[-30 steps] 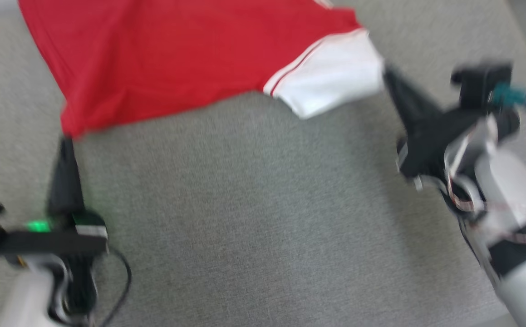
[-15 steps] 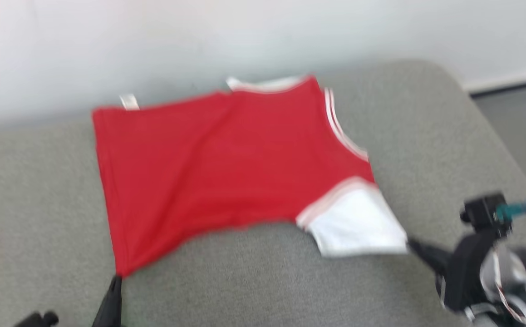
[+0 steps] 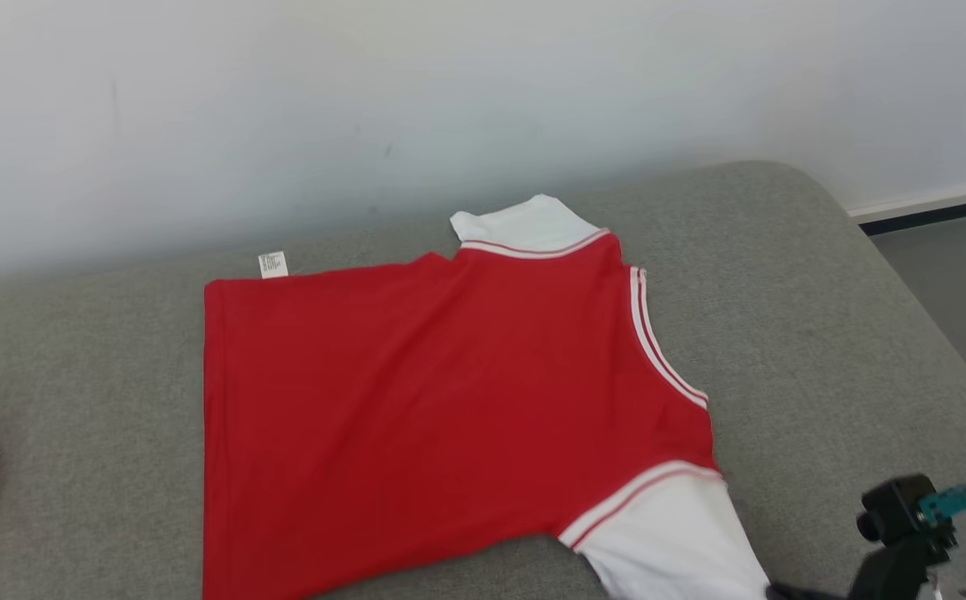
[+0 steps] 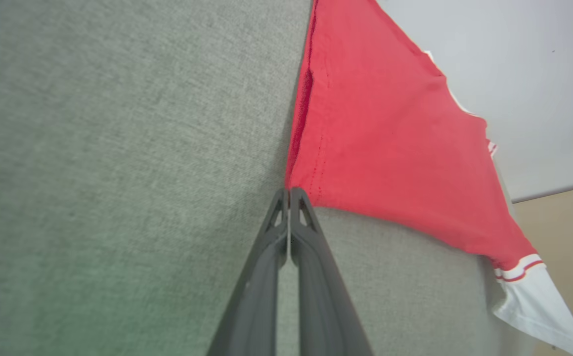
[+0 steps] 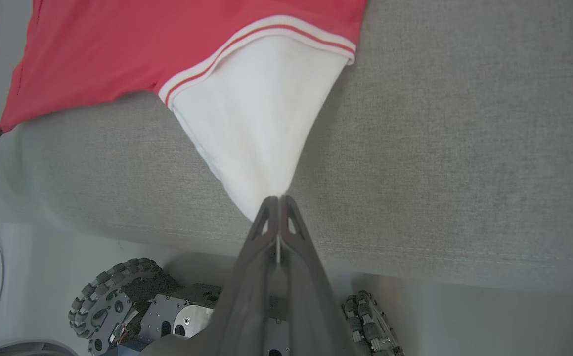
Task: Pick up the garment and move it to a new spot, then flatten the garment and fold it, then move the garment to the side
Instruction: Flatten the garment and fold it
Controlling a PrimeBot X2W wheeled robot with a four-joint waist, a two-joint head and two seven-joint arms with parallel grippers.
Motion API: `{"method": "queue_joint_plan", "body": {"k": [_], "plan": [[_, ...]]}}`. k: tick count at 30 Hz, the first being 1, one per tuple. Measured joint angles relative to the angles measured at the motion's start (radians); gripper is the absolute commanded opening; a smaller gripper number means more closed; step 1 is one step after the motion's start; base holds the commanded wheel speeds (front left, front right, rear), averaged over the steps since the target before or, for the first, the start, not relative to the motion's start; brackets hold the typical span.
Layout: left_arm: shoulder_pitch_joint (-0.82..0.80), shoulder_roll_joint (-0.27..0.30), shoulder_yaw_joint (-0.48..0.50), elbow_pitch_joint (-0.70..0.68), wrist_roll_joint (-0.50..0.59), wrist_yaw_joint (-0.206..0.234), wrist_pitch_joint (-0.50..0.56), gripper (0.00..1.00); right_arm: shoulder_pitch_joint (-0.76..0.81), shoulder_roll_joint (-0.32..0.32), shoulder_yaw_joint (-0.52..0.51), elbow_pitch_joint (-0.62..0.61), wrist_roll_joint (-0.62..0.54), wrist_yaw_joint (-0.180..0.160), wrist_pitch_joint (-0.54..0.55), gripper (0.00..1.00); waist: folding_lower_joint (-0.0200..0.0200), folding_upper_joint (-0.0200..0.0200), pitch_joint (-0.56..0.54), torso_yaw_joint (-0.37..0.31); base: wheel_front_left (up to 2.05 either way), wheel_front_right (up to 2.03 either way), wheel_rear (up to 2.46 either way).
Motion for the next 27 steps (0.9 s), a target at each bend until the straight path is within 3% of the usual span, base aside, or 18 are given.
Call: {"method": "queue_joint_plan", "body": {"k": [4, 11, 18, 27], "plan": [[0.047, 0.039, -0.03, -0.039, 0.031, 0.039, 0.039, 0.0, 0.072, -0.004, -0.041, -0.027, -0.012, 0.0, 0.039, 0.0, 0.0, 0.0, 0.003, 0.017, 0.0, 0.0, 0.0], [0.016, 0.031, -0.021, -0.102, 0.044, 0.043, 0.013, 0.0, 0.007, 0.024, -0.05, -0.102, 0.01, 0.0, -0.064, 0.0, 0.0, 0.0001, 0.018, 0.04, 0.0, 0.0, 0.0], [-0.166, -0.002, -0.042, -0.079, 0.104, 0.077, 0.002, 0.0, -0.194, 0.005, 0.018, -0.051, 0.012, 0.0, -0.224, 0.0, 0.0, 0.0001, 0.057, 0.065, 0.0, 0.0, 0.0], [-0.392, -0.05, -0.108, 0.035, 0.231, 0.152, -0.006, 0.0, -0.434, -0.07, 0.133, 0.093, -0.063, 0.0, -0.513, 0.0, 0.0001, 0.0002, 0.13, 0.112, 0.0, 0.0, 0.0]]}}
